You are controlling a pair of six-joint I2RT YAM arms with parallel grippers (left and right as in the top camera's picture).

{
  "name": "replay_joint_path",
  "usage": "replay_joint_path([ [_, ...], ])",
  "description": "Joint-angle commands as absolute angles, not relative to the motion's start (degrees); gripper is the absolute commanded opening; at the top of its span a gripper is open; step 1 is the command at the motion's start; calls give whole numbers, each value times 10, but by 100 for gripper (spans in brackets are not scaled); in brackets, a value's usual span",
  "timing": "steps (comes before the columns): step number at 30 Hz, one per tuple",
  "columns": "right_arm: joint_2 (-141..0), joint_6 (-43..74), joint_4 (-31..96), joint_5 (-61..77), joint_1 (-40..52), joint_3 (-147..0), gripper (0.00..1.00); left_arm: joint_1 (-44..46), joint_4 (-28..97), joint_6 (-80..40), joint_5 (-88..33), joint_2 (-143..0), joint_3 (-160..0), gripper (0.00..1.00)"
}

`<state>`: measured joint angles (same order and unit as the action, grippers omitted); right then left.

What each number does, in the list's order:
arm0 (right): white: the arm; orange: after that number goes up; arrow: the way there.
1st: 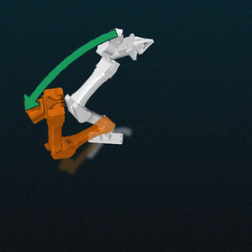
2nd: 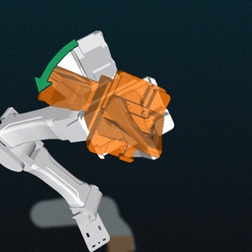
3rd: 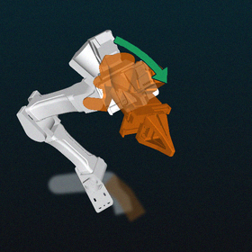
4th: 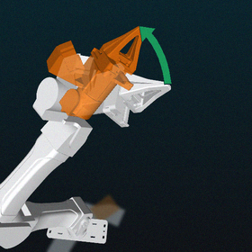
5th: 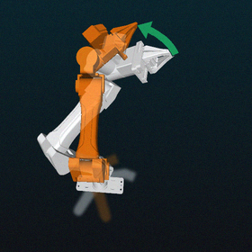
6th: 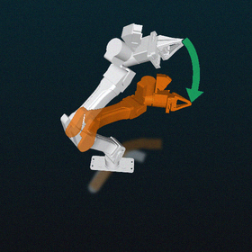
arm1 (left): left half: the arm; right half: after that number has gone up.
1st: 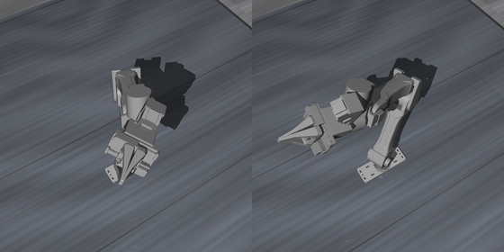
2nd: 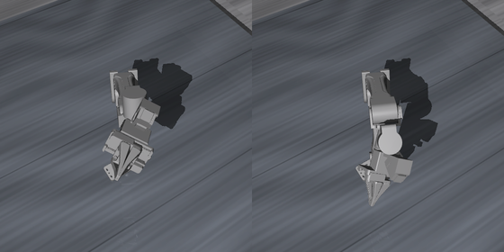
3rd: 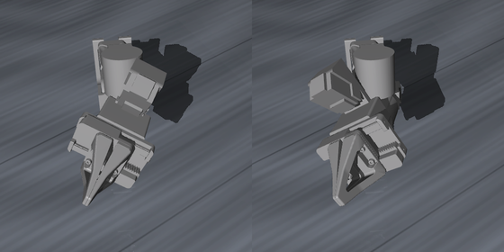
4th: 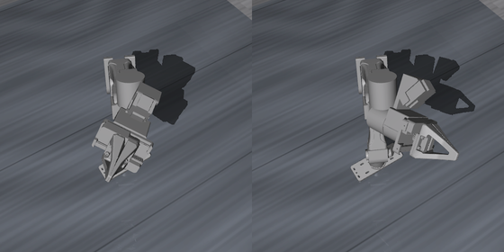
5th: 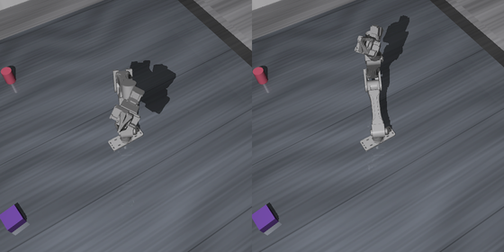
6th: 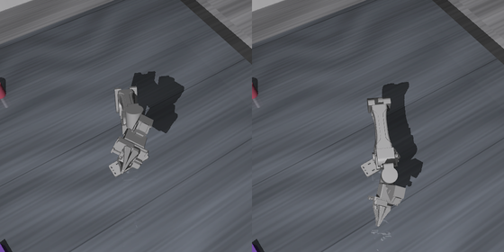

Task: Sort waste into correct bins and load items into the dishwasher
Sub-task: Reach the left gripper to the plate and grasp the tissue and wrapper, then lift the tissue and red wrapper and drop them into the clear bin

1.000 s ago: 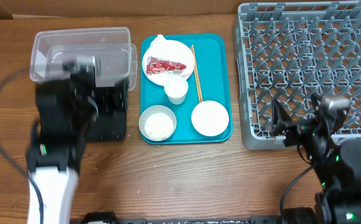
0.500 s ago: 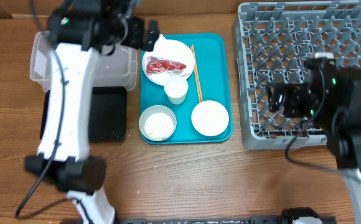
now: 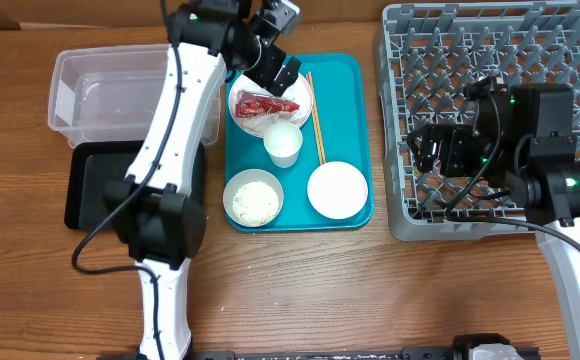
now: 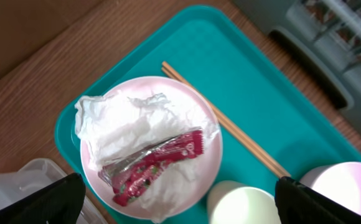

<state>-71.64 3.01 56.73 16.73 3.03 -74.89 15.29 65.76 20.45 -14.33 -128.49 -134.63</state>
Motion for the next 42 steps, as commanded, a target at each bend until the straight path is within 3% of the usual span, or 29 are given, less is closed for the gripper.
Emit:
replay_joint_path([
  [1, -715, 32, 574, 181, 29, -766, 100, 154, 638, 272, -98, -1340, -1359, 98],
  [23, -715, 32, 588, 176, 29, -766, 100, 154, 579, 270, -70, -1507, -1358, 100],
  [25, -715, 32, 588, 176, 29, -766, 100, 155, 580, 270, -70, -1509, -1355, 93],
  [27, -715, 32, 589, 176, 29, -766, 100, 154, 587, 270, -70, -1509, -1354, 79],
  [32, -715, 32, 589, 176, 29, -766, 100, 154, 602, 267, -69, -1509, -1354, 29],
  [35, -715, 32, 589, 176, 29, -766, 100, 154, 607, 249, -68, -1509, -1355, 8],
  [36, -715, 32, 589, 176, 29, -766, 100, 154, 608, 244, -68, -1509, -1356, 4],
  [42, -715, 32, 597, 176, 29, -766, 100, 153, 632, 170, -68, -1508, -1383, 4],
])
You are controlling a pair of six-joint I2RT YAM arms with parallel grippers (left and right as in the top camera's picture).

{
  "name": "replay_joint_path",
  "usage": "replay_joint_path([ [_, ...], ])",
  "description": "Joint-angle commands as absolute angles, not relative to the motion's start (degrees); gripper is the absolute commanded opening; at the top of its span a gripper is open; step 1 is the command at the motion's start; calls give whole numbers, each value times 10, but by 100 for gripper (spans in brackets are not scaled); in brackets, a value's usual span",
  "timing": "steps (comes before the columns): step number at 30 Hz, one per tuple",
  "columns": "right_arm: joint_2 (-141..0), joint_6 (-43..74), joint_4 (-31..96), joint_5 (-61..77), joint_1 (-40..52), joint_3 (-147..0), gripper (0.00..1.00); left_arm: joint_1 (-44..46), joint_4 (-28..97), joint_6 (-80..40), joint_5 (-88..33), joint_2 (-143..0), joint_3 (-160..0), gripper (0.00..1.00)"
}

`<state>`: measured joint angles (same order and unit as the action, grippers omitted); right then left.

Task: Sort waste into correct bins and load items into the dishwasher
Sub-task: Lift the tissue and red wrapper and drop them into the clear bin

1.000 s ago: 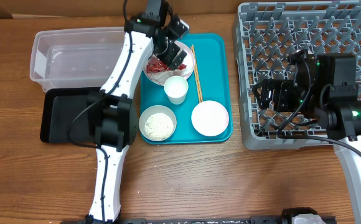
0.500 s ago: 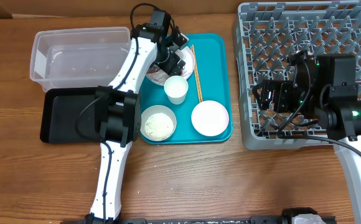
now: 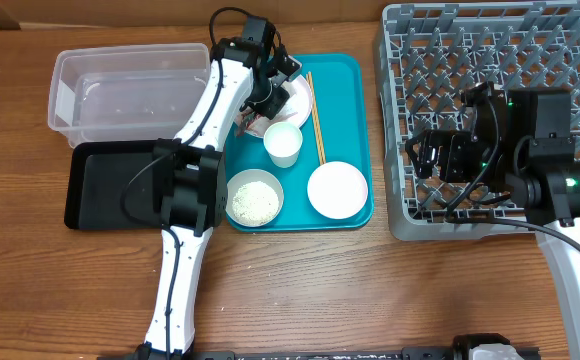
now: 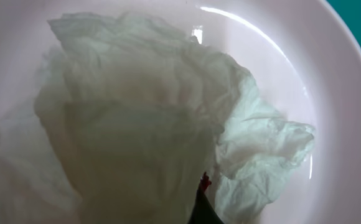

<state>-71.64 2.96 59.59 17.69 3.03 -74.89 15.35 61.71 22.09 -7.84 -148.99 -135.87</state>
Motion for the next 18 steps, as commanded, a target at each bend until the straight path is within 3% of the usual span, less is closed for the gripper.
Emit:
replay_joint_path([
  [1, -715, 32, 598, 176, 29, -766, 100, 152, 645, 157, -69, -1507, -1399, 4],
  [14, -715, 32, 600, 177, 29, -766, 100, 105, 876, -16, -70, -1507, -1780, 4],
  [18, -715, 32, 599, 177, 29, -766, 100, 61, 915, -65, -69, -1498, -1800, 4],
])
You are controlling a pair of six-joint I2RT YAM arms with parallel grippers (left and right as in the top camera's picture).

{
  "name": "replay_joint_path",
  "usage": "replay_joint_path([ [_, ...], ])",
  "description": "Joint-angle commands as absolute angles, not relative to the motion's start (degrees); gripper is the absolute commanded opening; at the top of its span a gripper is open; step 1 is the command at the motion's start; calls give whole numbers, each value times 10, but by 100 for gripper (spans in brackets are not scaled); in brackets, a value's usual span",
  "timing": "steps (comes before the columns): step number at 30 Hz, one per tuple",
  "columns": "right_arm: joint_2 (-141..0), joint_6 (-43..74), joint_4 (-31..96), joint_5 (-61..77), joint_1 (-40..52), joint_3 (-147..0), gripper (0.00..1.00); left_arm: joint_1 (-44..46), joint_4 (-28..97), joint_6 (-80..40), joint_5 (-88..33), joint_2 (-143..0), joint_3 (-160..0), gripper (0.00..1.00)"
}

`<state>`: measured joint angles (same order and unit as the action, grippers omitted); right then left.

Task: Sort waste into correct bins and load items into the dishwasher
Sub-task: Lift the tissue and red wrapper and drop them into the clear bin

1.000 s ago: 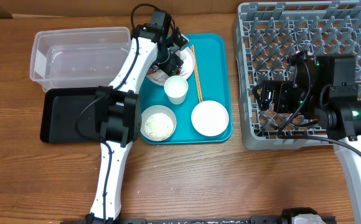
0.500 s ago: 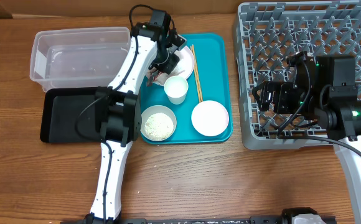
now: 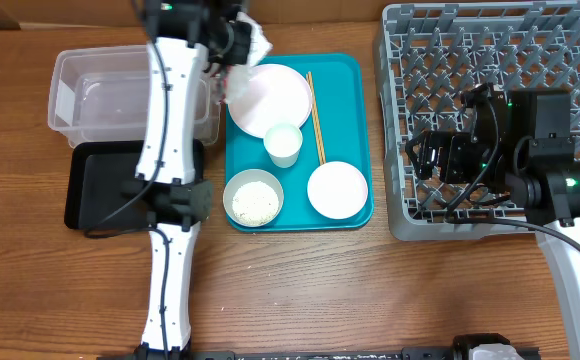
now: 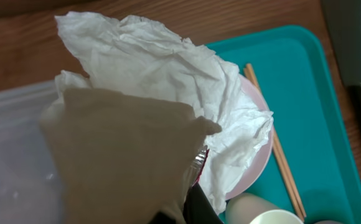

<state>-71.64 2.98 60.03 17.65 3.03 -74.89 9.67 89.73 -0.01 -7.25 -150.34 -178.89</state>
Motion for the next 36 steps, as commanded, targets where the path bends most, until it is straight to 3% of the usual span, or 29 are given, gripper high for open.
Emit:
replay_joint_path([
  [1, -715, 32, 600, 177, 29, -766, 100, 47, 924, -75, -68, -1498, -1800, 4],
  [10, -715, 32, 603, 177, 29, -766, 100, -32, 935, -109, -52, -1499, -1733, 6],
  [12, -715, 32, 604, 177, 29, -766, 100, -37, 929, -109, -39, -1499, -1710, 15],
  [14, -715, 32, 604, 177, 29, -766, 100, -39, 919, -107, -33, -1499, -1685, 29],
  [17, -715, 32, 604, 177, 29, -766, 100, -39, 902, -107, -27, -1499, -1657, 61],
  [20, -715, 32, 604, 177, 29, -766, 100, -39, 888, -107, -32, -1499, -1650, 76],
  [24, -715, 32, 606, 177, 29, -766, 100, -39, 888, -97, -32, -1498, -1663, 87],
  [28, -715, 32, 609, 177, 29, -766, 100, -41, 912, -87, -32, -1495, -1699, 93],
  [36, -715, 32, 610, 177, 29, -766, 100, -45, 960, -57, -106, -1437, -1784, 93],
])
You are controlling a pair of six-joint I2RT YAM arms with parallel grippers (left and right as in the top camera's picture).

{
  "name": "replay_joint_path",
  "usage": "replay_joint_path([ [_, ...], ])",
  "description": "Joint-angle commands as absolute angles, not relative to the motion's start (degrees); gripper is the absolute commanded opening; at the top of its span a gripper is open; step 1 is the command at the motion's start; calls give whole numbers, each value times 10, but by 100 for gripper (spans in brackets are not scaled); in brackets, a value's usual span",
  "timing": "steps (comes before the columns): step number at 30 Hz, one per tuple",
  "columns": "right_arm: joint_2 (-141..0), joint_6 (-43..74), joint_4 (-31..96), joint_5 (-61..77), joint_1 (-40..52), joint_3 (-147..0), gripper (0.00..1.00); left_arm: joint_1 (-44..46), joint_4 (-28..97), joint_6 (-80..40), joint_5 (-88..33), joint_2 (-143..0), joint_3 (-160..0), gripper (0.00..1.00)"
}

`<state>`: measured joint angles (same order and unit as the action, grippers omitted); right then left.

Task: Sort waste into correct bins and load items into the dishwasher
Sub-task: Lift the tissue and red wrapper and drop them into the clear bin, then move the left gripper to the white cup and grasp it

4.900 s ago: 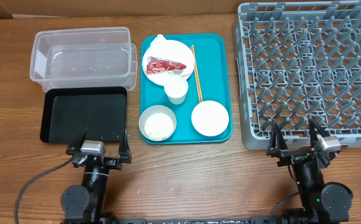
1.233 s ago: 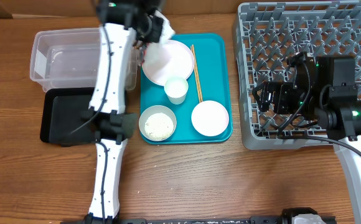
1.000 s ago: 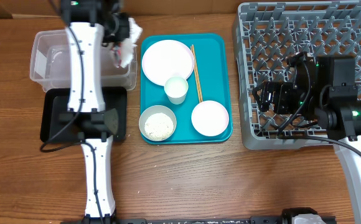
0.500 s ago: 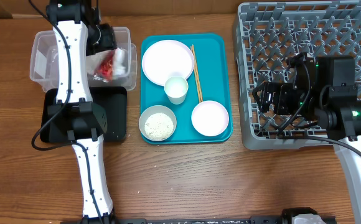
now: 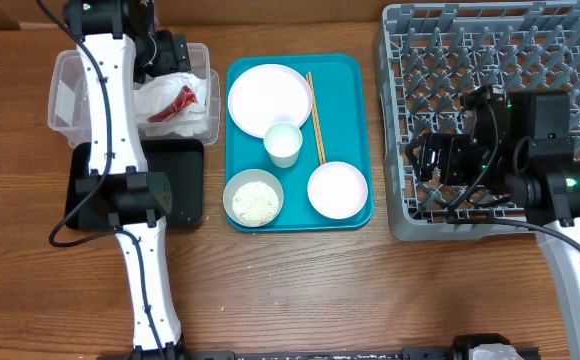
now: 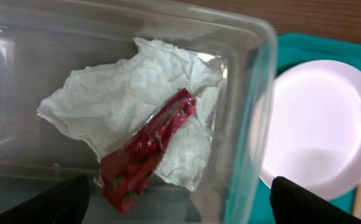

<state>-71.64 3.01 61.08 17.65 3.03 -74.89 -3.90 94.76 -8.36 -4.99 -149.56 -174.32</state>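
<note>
A crumpled white napkin (image 6: 137, 106) and a red snack wrapper (image 6: 146, 149) lie inside the clear plastic bin (image 5: 70, 90) at the back left. My left gripper (image 5: 173, 55) hangs open above them, its dark fingers (image 6: 320, 202) spread wide with nothing between them. On the teal tray (image 5: 355, 75) lie an empty white plate (image 5: 270, 97), a cup (image 5: 283, 145), a bowl of rice (image 5: 253, 200), a small white bowl (image 5: 337, 189) and chopsticks (image 5: 315, 105). My right gripper (image 5: 425, 157) rests low over the grey dish rack (image 5: 490, 40); its jaws are too dark to read.
A black tray-like bin (image 5: 90, 190) lies in front of the clear bin, partly under my left arm. The dish rack fills the right side of the wooden table (image 5: 320, 290).
My left gripper moved left from the tray's edge to over the clear bin and opened. The napkin and red wrapper it held now lie in the bin.
First my left gripper hung open above the plate bearing the napkin and wrapper. Then it was down on them. Then it held both lifted off the plate, at the tray's left edge. Now they lie in the clear bin and the plate is bare. The right arm stayed put.
</note>
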Motion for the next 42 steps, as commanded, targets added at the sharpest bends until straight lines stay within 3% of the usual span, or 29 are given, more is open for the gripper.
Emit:
replay_joint_path([
  [1, -715, 32, 611, 177, 29, -766, 100, -45, 967, -55, -125, -1424, -1790, 93],
  [14, -715, 32, 644, 177, 29, -766, 100, 28, 968, -17, -214, -1255, -1756, 91],
  [26, -715, 31, 650, 177, 29, -766, 100, 136, 955, -17, -167, -1213, -1404, 85],
  [36, -715, 32, 649, 177, 29, -766, 100, 143, 771, -17, -155, -1218, -1174, 82],
  [42, -715, 32, 649, 177, 29, -766, 100, 146, 731, -16, -155, -1218, -1125, 78],
])
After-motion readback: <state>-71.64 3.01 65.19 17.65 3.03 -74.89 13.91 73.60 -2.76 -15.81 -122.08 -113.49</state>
